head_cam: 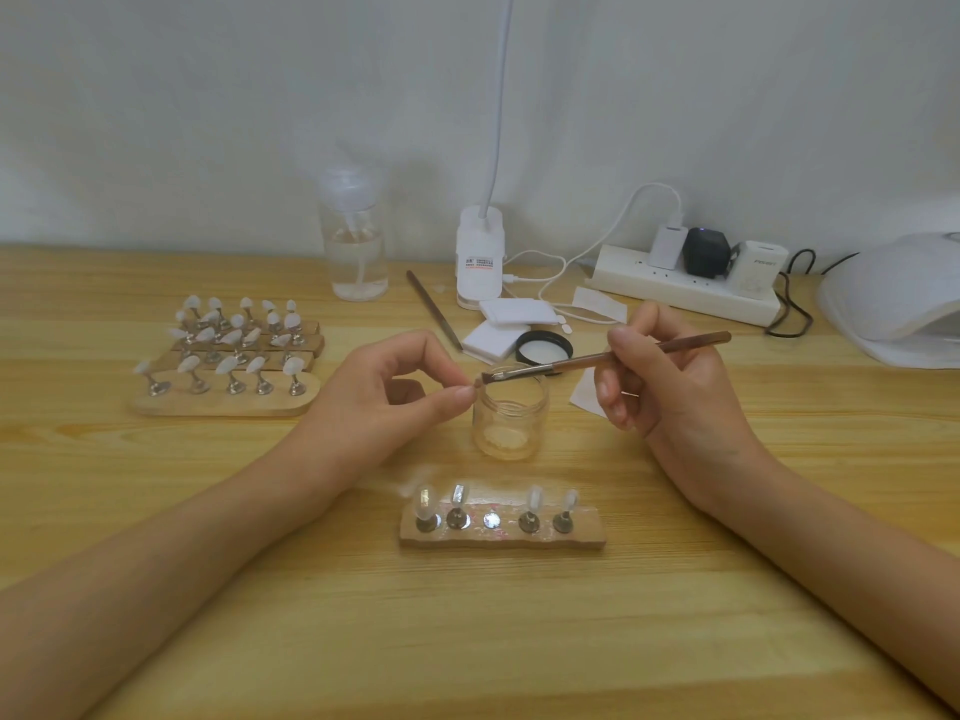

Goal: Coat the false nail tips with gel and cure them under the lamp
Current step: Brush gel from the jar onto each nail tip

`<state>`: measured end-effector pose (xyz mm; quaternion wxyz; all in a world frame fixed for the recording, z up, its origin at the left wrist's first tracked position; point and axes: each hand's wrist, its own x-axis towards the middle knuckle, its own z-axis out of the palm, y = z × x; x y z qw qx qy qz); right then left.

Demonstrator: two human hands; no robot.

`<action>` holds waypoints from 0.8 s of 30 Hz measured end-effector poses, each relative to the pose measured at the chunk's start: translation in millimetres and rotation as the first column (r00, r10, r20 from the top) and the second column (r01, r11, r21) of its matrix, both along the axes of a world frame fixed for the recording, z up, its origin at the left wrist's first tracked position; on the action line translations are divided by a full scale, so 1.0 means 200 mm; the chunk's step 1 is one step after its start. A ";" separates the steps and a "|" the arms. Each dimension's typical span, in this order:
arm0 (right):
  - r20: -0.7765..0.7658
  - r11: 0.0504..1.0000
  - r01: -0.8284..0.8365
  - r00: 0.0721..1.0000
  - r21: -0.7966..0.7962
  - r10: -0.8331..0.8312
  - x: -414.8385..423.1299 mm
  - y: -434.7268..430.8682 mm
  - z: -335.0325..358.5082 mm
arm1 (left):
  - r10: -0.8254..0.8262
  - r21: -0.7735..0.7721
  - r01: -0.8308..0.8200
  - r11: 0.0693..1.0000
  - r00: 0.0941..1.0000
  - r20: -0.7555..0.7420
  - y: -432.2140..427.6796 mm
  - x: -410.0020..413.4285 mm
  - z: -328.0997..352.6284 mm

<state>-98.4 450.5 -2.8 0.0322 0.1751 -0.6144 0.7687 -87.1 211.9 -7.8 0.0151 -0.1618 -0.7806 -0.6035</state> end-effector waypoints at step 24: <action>-0.003 0.999 -0.034 0.999 0.003 0.034 0.00 0.00 0.00 | -0.004 -0.027 0.004 1.000 1.000 0.014 -0.01 0.00 -0.01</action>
